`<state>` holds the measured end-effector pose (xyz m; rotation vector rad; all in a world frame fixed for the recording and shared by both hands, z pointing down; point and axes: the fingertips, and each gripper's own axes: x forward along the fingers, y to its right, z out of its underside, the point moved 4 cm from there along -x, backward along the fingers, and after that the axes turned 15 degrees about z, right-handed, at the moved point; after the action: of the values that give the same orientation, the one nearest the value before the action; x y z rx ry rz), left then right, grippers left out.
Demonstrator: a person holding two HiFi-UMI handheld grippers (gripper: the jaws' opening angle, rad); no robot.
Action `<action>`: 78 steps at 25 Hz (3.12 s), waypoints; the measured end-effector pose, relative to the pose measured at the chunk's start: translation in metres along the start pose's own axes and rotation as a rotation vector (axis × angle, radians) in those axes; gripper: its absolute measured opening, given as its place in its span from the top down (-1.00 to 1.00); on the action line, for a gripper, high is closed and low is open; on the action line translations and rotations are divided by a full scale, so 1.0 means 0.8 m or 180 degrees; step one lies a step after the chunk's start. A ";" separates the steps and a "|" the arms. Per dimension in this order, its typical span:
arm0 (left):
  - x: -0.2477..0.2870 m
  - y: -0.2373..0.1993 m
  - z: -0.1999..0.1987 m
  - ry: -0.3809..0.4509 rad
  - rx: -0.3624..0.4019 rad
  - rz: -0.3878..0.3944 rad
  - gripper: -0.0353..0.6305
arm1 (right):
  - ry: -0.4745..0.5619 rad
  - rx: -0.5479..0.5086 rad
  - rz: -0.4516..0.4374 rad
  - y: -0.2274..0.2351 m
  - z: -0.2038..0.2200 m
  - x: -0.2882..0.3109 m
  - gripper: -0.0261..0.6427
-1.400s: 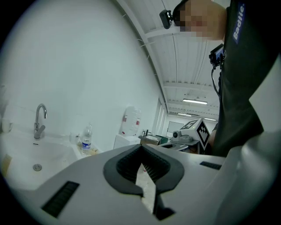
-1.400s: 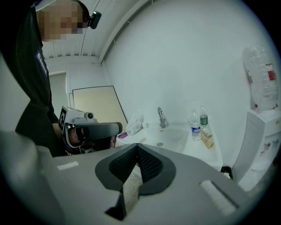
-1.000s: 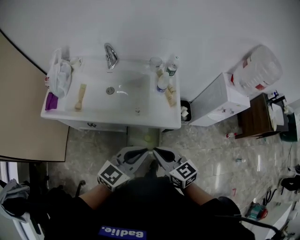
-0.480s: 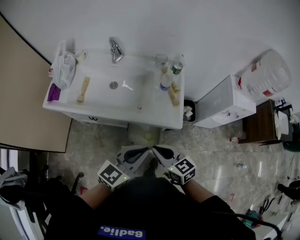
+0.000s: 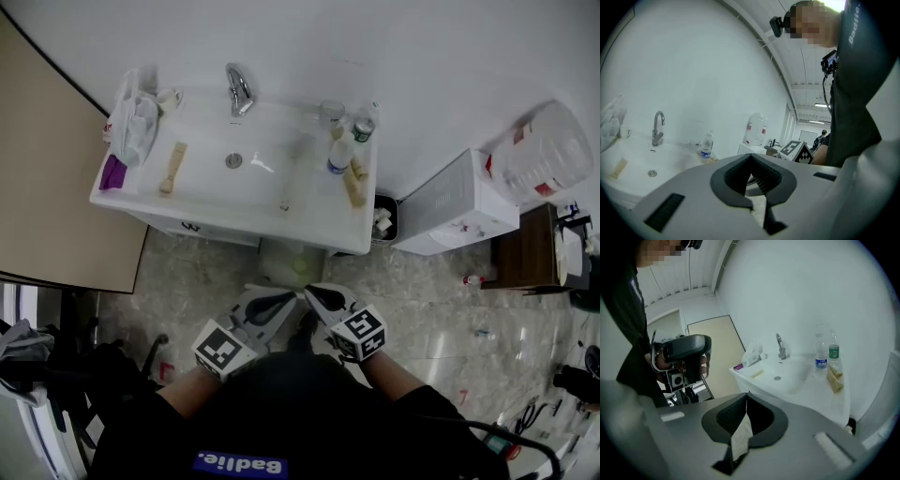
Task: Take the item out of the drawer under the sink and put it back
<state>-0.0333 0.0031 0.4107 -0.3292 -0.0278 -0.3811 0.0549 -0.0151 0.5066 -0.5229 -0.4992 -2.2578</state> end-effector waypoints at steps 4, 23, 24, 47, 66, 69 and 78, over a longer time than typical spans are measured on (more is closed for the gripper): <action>-0.004 0.002 -0.001 0.0001 0.0053 -0.0037 0.88 | -0.0120 -0.0012 -0.0002 0.000 0.015 0.007 0.89; -0.035 -0.008 0.002 0.0009 0.0030 -0.0295 0.88 | -0.0866 -0.0514 -0.0008 0.004 0.090 0.066 0.78; -0.037 -0.009 0.002 0.0001 0.0019 -0.0304 0.88 | -0.0892 -0.0539 -0.0006 0.005 0.092 0.070 0.77; -0.054 -0.034 0.006 -0.0106 -0.0091 -0.0420 0.88 | -0.1373 -0.0770 0.0102 0.031 0.157 0.138 0.55; -0.044 -0.056 0.009 -0.0173 -0.0142 -0.0434 0.88 | -0.1734 -0.0937 0.0337 0.068 0.218 0.188 0.51; -0.046 -0.057 0.013 -0.0201 -0.0163 -0.0459 0.88 | -0.1786 -0.1007 0.0355 0.072 0.228 0.198 0.51; -0.056 -0.058 0.026 -0.0272 -0.0235 -0.0540 0.88 | -0.1946 -0.1451 0.0306 0.084 0.259 0.230 0.51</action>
<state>-0.0911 -0.0150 0.4409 -0.4175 -0.1262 -0.5369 0.0325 -0.0628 0.7871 -1.4576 -0.2329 -2.0928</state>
